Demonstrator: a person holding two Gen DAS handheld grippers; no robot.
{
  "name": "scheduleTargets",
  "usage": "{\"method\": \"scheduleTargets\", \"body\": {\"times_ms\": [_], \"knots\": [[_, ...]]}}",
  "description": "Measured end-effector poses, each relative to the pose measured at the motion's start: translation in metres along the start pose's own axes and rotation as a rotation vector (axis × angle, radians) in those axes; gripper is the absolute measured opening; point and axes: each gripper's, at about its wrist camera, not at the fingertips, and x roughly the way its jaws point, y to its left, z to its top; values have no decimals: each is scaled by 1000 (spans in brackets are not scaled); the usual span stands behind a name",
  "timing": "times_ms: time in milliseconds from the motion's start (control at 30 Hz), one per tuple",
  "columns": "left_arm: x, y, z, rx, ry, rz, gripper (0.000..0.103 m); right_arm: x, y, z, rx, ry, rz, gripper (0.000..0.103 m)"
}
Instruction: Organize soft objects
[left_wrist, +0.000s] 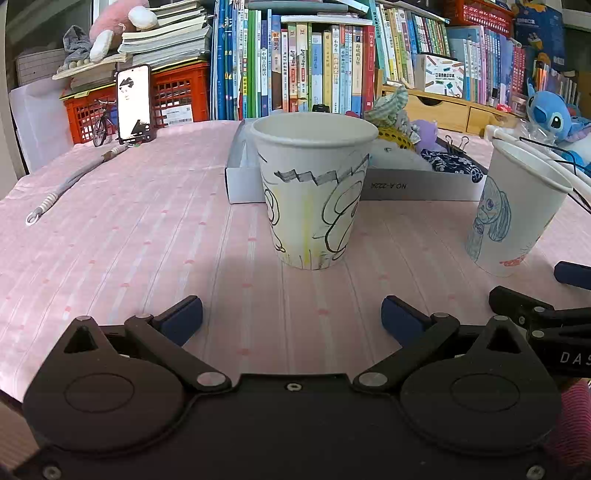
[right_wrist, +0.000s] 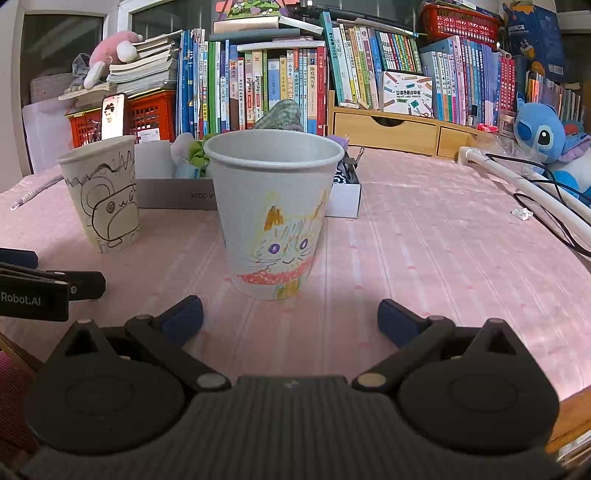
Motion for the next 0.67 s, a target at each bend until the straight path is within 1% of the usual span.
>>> {"method": "scheduleTargets", "body": {"times_ms": [667], "knots": [[0, 1, 1, 6, -2, -6, 103, 0, 0, 1, 0, 2, 0, 103]]}}
